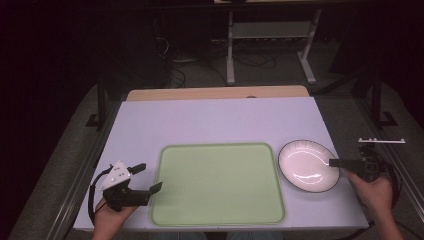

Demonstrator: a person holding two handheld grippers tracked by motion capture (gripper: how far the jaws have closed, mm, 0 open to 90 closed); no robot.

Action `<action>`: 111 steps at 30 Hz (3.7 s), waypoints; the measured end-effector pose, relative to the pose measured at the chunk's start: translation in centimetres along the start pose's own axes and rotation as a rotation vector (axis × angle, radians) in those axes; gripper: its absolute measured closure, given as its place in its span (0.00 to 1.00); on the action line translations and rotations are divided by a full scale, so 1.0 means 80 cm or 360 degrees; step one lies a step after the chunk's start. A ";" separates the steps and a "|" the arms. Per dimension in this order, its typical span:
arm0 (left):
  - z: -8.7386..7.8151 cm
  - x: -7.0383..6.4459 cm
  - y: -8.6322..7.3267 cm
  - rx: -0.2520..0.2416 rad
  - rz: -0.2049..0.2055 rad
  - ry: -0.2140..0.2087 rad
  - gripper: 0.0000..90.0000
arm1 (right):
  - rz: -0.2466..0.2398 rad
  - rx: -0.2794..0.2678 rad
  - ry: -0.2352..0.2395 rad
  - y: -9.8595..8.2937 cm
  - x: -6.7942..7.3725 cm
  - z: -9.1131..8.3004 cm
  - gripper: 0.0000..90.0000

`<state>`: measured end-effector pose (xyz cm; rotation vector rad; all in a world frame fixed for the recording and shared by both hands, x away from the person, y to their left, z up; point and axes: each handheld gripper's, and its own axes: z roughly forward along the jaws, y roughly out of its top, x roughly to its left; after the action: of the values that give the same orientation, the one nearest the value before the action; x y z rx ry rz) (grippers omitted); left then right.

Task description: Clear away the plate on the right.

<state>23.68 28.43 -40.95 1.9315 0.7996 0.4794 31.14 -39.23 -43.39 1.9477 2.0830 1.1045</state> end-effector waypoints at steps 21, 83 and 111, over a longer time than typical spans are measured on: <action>0.000 0.000 0.000 0.0001 -0.0002 -0.0001 0.17 | 0.0136 0.0057 0.0092 -0.002 -0.014 0.011 0.86; -0.002 0.001 0.000 -0.0016 -0.0008 0.0006 0.17 | 0.0510 -0.0181 0.0509 0.000 -0.032 -0.025 0.89; -0.002 0.000 0.001 -0.0016 -0.0004 0.0008 0.17 | 0.0309 -0.0203 0.0627 0.034 0.019 -0.043 0.87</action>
<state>23.60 28.51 -40.83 1.9206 0.8008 0.4860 31.35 -39.58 -38.81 2.0375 1.9528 1.7399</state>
